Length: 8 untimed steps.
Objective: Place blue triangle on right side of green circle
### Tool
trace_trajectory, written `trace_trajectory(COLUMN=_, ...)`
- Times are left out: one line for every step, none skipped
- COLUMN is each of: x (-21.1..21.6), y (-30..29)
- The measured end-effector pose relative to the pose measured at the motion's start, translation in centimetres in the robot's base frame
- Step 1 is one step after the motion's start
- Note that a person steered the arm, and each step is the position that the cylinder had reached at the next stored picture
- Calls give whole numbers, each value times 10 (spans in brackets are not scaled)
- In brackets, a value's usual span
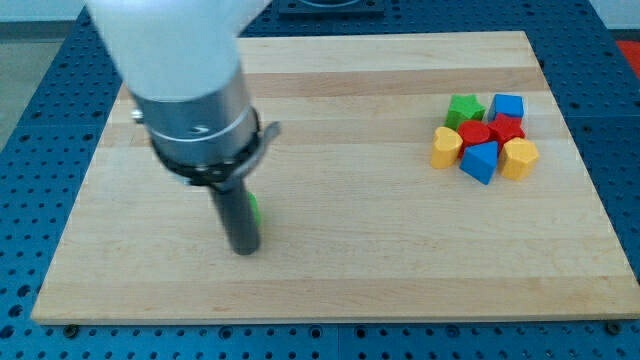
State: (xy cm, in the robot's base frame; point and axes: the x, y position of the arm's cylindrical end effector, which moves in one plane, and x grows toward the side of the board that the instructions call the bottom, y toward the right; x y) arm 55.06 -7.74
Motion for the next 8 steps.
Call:
trace_trajectory(x=0, y=87)
trace_trajectory(x=-20, y=181)
trace_trajectory(x=-59, y=279)
trace_trajectory(x=-72, y=372)
trace_trajectory(x=-83, y=422)
trace_trajectory(x=-115, y=410)
trace_trajectory(x=-124, y=329)
trace_trajectory(x=-105, y=220)
